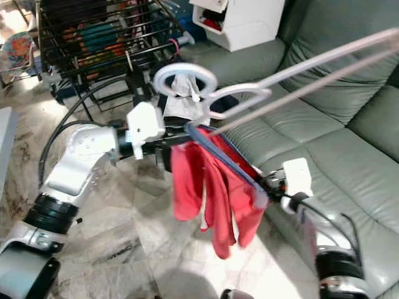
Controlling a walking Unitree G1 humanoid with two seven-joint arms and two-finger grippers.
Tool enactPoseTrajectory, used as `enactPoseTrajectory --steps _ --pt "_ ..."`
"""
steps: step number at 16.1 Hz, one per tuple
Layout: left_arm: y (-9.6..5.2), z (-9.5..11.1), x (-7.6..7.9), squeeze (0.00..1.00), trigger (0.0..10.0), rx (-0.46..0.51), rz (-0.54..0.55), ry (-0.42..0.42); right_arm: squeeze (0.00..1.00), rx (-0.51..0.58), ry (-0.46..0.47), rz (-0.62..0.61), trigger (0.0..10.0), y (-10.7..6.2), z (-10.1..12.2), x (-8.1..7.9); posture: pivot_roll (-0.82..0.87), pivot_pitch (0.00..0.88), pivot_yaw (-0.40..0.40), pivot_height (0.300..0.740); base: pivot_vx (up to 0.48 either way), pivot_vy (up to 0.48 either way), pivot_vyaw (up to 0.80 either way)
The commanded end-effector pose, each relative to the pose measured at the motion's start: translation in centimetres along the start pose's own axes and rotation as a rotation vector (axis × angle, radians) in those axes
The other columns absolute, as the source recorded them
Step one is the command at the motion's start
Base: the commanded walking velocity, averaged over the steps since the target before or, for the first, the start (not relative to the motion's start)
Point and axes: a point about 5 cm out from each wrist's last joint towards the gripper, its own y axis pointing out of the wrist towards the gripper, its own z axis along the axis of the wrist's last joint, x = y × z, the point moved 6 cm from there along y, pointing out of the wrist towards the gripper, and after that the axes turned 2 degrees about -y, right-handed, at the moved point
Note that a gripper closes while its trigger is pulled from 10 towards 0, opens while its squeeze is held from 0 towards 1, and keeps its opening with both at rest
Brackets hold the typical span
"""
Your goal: Hang hanger
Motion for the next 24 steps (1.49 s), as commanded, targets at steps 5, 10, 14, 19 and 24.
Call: enactPoseTrajectory --steps 5,10,14,19,24 --pt "-5.3 -6.4 -0.8 0.00 0.0 -0.169 0.149 -0.132 0.00 0.225 0.013 -0.392 0.0 -2.5 7.0 8.9 -0.06 0.005 0.068 0.740 0.000 0.000 0.00" --pt "-6.7 -9.8 1.2 0.00 0.0 -0.238 0.147 -0.235 0.00 0.496 0.032 -0.526 0.0 -3.9 13.8 10.3 -0.06 0.005 0.061 0.740 0.000 0.000 0.00" --pt "-7.3 -11.7 3.8 0.00 0.0 -0.294 0.064 -0.265 0.00 0.593 0.044 -0.563 0.0 -4.7 16.5 10.7 -0.07 0.000 0.060 0.740 0.000 0.000 0.00" --pt "-8.2 -15.7 6.6 0.00 0.0 -0.481 -0.004 -0.248 0.00 0.593 0.029 -0.521 0.0 -3.7 16.8 9.6 -0.06 0.000 0.055 0.740 0.000 0.000 0.00" --pt "-9.2 -19.1 5.5 0.00 0.0 -0.672 0.149 -0.243 0.00 0.589 0.009 -0.467 0.0 -2.8 16.5 8.0 -0.07 0.002 0.056 0.740 0.000 0.000 0.00"
